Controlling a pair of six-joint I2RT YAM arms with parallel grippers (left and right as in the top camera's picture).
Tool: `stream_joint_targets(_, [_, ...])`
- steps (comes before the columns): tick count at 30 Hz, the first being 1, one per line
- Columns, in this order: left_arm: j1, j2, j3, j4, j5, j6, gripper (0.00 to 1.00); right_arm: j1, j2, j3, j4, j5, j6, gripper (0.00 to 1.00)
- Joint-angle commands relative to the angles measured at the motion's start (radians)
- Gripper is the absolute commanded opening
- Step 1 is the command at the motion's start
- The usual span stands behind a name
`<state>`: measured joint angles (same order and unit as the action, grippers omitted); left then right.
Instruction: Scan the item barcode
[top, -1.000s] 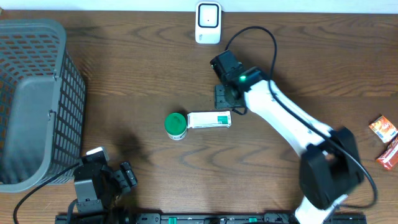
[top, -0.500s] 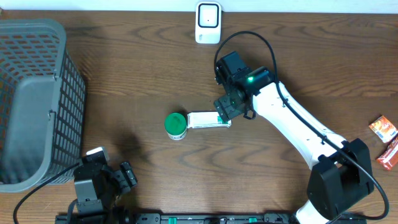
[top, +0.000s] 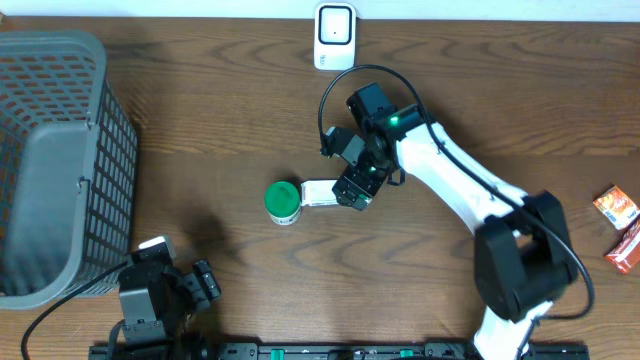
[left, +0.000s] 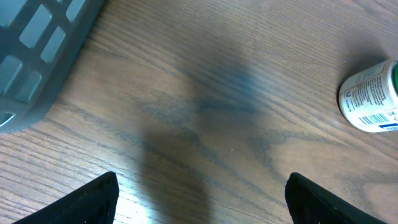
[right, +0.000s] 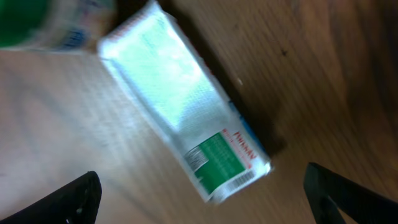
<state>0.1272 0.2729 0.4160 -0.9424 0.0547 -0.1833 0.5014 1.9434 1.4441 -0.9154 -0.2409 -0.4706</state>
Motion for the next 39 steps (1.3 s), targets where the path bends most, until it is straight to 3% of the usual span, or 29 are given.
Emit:
stream_joint_targets(1, [0.001, -0.002, 0.006, -0.003, 0.008, 0.006, 0.86, -0.018, 0.057, 0.0, 0.016, -0.031, -0.07, 0.99])
stream_joint_targets(9, [0.0, -0.002, 0.006, -0.003, 0.008, 0.006, 0.86, -0.018, 0.153, 0.0, 0.035, -0.045, -0.109, 0.97])
stream_joint_targets(15, [0.0, -0.002, 0.006, -0.003, 0.009, 0.006, 0.86, -0.018, 0.204, 0.0, 0.036, -0.025, -0.111, 0.87])
stream_joint_targets(18, [0.0, -0.002, 0.006, -0.003, 0.008, 0.005, 0.86, -0.018, 0.216, 0.0, 0.041, -0.02, -0.111, 0.77])
stream_joint_targets(21, [0.0, -0.002, 0.006, -0.003, 0.008, 0.006, 0.86, -0.018, 0.217, 0.0, 0.04, -0.02, -0.11, 0.58])
stream_joint_targets(23, [0.0, -0.002, 0.006, -0.003, 0.008, 0.006, 0.86, -0.017, 0.217, 0.0, 0.04, -0.02, -0.102, 0.53])
stream_joint_targets(27, [0.0, -0.002, 0.006, -0.003, 0.008, 0.006, 0.86, -0.013, 0.217, -0.001, 0.034, -0.019, -0.083, 0.55])
stream_joint_targets(29, [0.0, -0.002, 0.006, -0.003, 0.008, 0.006, 0.86, -0.013, 0.217, -0.001, 0.034, -0.019, -0.06, 0.75])
stream_joint_targets(30, [0.0, -0.002, 0.006, -0.003, 0.008, 0.006, 0.86, -0.014, 0.217, -0.001, 0.034, -0.019, -0.048, 0.79])
stream_joint_targets(34, [0.001, -0.002, 0.006, -0.003, 0.008, 0.006, 0.86, -0.013, 0.217, -0.009, 0.043, -0.019, -0.037, 0.66])
stream_joint_targets(39, [0.001, -0.002, 0.006, -0.003, 0.008, 0.006, 0.86, -0.002, 0.217, -0.068, 0.138, 0.046, 0.041, 0.64])
